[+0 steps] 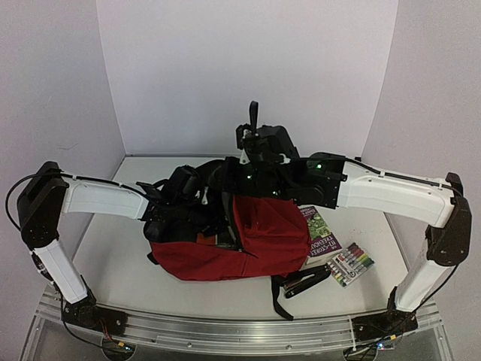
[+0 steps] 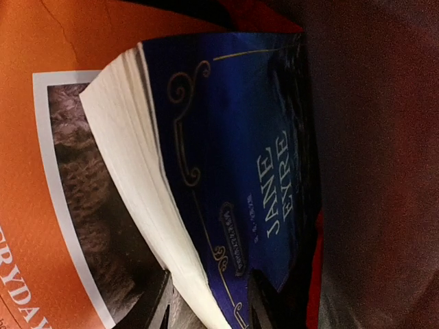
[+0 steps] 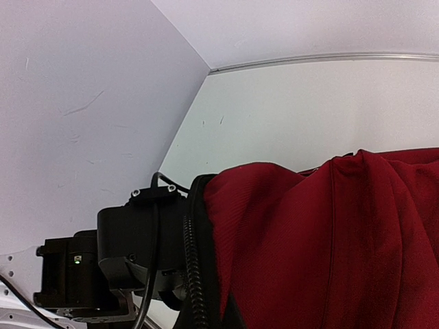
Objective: Pack the student bag
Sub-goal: Place the book in the student bag, then move the student bag to the center of the board.
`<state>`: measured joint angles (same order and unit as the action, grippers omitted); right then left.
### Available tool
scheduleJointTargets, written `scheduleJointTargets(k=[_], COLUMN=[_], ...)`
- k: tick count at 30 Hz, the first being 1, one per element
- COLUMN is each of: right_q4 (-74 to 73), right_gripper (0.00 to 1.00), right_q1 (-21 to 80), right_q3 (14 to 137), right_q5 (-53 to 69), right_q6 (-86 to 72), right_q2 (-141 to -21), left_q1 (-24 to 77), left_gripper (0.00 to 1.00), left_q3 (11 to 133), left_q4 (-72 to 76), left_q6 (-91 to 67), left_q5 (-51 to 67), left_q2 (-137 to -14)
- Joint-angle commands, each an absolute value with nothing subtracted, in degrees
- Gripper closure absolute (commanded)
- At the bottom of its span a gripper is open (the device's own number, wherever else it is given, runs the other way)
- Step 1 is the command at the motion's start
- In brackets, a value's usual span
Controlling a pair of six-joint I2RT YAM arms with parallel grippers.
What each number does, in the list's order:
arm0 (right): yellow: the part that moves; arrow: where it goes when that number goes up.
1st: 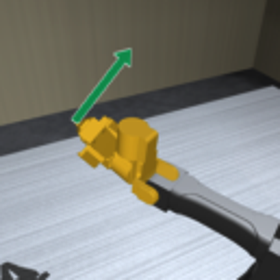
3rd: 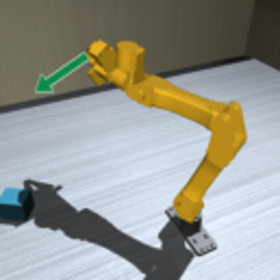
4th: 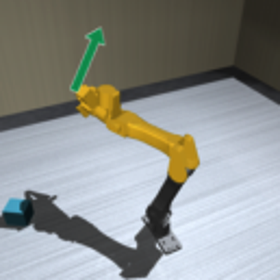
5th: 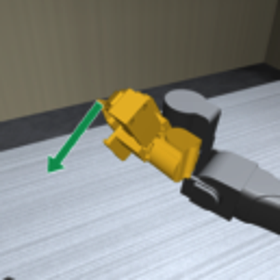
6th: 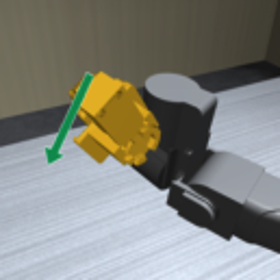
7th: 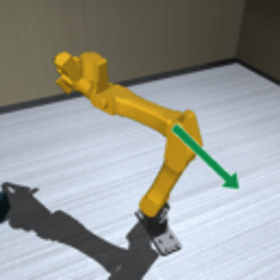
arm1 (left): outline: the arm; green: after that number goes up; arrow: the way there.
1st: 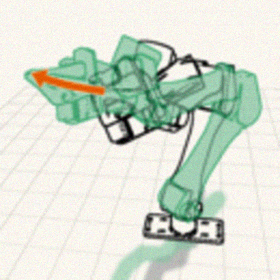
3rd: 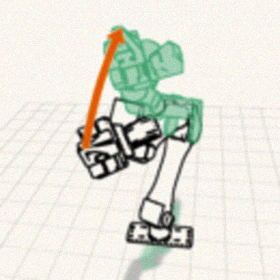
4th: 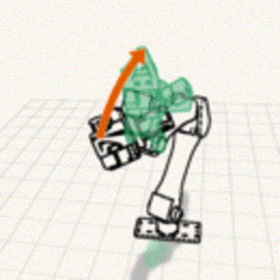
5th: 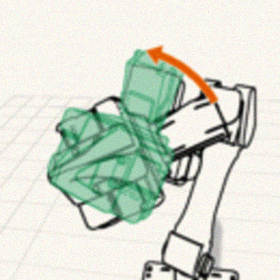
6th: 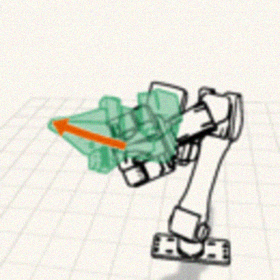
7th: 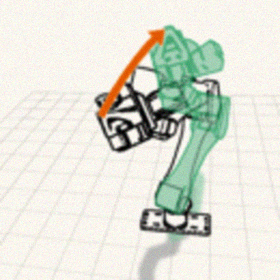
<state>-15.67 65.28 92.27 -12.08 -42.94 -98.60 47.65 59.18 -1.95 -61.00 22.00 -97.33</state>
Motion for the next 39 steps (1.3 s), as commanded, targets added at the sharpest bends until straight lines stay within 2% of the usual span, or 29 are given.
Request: scheduleJointTargets(k=[1, 11, 16, 19, 20, 24, 28, 31, 39], right_q4=[-12.7, -11.8, -10.5, -10.0, -10.1, -11.4, -16.9, -20.5, -21.9], right_gripper=[1.0, 1.0, 0.98, 0.88, 0.82, 0.37, 0.12, 0.02, 0.02], right_q1=[64.8, 56.4, 53.0, 52.1, 52.1, 51.8, 49.8, 47.1, 30.1], right_q3=[89.3, 68.6, 59.6, 58.0, 58.3, 60.8, 63.4, 63.8, 55.5], right_q5=[-16.7, -14.9, -12.2, -10.2, -9.7, -8.8, -8.8, -8.4, -0.2], right_q6=[-44.7, -54.2, -57.3, -56.9, -56.0, -51.8, -48.5, -46.3, -40.8], right_q2=[-93.8, -85.6, -84.2, -83.8, -83.2, -79.5, -75.7, -73.6, -71.8], left_q1=[48.3, 46.4, 44.3, 43.7, 43.5, 43.2, 42.1, 40.1, 39.4], left_gripper=[0.61, 0.36, 0.3, 0.26, 0.25, 0.18, 0.08, 0.04, 0.03], left_q3=[60.5, 50.1, 46.2, 45.8, 45.9, 46.2, 46.1, 45.7, 44.6], left_q4=[-5.4, -15.5, -18.2, -19.5, -20.0, -20.9, -23.3, -24.0, -23.5], left_q6=[-58.0, -58.5, -59.5, -59.4, -59.3, -58.6, -57.6, -57.0, -56.7], left_q5=[18.9, 8.8, 7.7, 7.4, 7.5, 8.0, 7.5, 9.7, 13.2], left_q2=[-92.3, -73.2, -65.4, -62.6, -62.1, -60.5, -58.8, -57.1, -56.9])
